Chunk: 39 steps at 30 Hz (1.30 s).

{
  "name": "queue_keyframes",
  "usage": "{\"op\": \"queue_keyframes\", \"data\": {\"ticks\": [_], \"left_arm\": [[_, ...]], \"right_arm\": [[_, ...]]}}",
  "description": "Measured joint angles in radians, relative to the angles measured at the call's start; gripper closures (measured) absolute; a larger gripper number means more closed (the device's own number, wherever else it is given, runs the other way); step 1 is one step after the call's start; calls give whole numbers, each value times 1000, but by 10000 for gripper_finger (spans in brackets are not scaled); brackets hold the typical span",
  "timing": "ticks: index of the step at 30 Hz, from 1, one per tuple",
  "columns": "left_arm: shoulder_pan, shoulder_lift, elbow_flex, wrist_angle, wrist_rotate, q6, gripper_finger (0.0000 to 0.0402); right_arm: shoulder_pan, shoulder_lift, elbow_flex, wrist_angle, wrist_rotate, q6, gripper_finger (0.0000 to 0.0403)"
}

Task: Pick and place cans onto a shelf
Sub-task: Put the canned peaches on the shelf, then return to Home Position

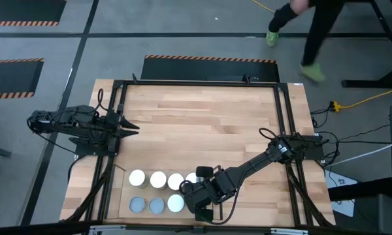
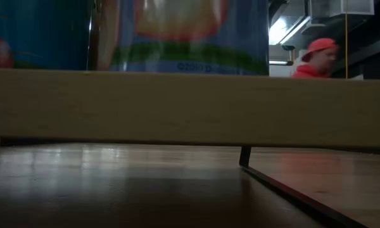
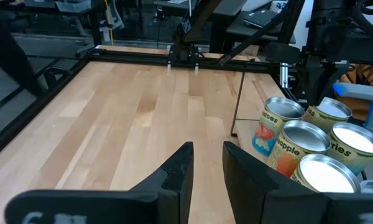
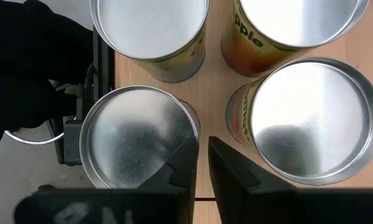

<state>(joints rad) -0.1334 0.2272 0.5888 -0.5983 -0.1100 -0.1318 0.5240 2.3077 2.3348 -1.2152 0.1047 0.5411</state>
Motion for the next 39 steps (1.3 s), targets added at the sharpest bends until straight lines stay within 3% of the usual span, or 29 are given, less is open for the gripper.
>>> {"op": "queue_keyframes", "data": {"ticks": [9, 17, 31, 39], "left_arm": [[0, 0, 0, 0, 0, 0, 323], [0, 18, -1, 83, 0, 3, 323], [0, 76, -1, 533, -12, 178, 323], [0, 40, 4, 532, -20, 247, 323]], "right_arm": [[0, 0, 19, -1, -1, -5, 357], [-14, -79, 20, 49, -2, -105, 357], [-100, -356, 20, -45, 0, -240, 357], [-100, -549, 20, -89, 139, -374, 357]]}}
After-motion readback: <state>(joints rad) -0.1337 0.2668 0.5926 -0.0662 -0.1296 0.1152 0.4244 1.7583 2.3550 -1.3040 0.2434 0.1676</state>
